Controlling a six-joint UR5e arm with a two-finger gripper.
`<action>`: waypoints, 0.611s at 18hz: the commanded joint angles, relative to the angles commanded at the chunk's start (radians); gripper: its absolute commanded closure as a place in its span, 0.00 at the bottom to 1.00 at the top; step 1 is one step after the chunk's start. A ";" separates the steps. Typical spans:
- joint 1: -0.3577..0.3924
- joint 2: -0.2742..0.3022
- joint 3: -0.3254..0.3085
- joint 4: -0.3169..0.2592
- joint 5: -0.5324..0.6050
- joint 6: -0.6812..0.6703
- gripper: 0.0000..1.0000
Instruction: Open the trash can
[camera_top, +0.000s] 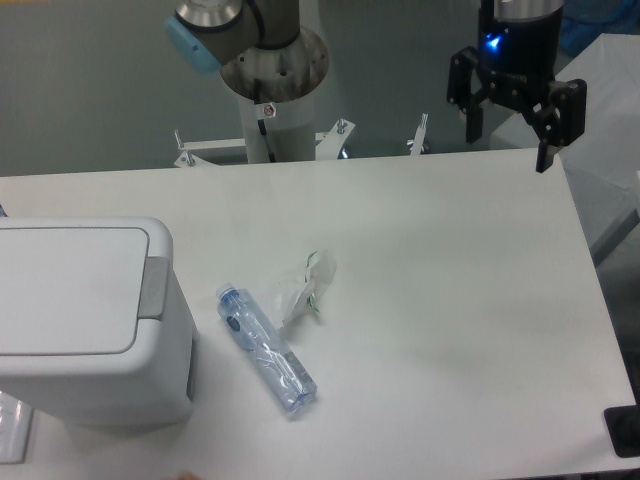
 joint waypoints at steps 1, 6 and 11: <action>-0.002 0.002 -0.002 0.000 0.000 -0.006 0.00; -0.063 -0.005 -0.005 0.037 -0.012 -0.191 0.00; -0.188 -0.031 -0.009 0.113 -0.038 -0.572 0.00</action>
